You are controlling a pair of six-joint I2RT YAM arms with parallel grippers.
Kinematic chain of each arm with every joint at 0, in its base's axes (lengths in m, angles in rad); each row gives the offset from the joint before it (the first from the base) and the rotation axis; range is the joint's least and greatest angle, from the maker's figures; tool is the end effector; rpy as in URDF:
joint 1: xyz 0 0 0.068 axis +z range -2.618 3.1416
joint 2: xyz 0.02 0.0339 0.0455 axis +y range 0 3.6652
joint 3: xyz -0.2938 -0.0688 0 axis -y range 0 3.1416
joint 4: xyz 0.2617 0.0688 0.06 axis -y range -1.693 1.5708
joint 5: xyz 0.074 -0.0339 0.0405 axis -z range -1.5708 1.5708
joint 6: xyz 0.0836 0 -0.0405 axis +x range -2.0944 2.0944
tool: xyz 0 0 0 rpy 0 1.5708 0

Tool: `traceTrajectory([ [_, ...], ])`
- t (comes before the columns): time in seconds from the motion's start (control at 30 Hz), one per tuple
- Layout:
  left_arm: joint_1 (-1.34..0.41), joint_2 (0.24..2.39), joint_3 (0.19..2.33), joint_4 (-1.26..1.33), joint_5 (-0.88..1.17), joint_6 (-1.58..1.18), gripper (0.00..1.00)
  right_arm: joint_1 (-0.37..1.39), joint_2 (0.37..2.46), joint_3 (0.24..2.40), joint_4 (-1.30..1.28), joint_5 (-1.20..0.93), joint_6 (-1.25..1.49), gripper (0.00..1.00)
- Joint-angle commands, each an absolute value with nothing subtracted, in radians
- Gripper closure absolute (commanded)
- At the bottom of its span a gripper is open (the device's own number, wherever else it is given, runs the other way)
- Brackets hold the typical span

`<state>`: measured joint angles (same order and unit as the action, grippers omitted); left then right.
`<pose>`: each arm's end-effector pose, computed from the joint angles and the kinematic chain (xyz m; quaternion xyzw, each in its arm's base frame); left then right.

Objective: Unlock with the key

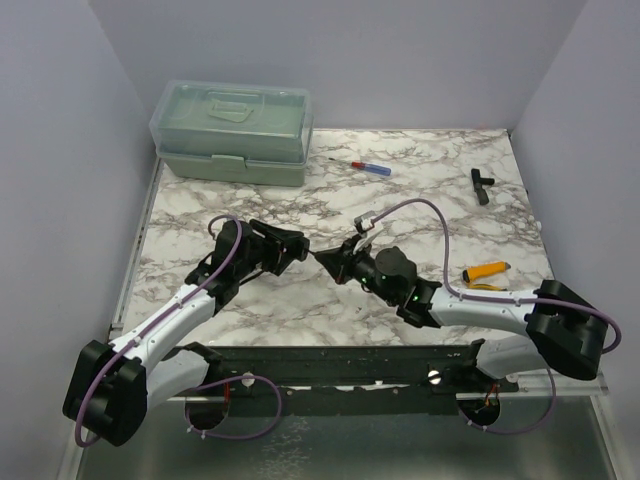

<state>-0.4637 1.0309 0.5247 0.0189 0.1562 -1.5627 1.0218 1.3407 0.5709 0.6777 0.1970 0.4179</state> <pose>0.2315 -0.1303 0.2178 -0.4118 0.7495 -0.4716 0.2153 0.1903 0.2798 0.2462 -0.1554 0.7218 0.3874 0.5521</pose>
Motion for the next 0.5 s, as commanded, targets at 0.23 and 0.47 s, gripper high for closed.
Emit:
traceTrajectory([
  [0.23, -0.491, 1.017, 0.548, 0.055, 0.281, -1.559, 1.0, 1.037, 1.407, 0.678, 0.58, 0.201, 0.357, 0.99],
  [0.47, -0.489, 1.01, 0.554, 0.049, 0.279, -1.554, 1.0, 1.039, 1.42, 0.687, 0.576, 0.155, 0.349, 0.99],
])
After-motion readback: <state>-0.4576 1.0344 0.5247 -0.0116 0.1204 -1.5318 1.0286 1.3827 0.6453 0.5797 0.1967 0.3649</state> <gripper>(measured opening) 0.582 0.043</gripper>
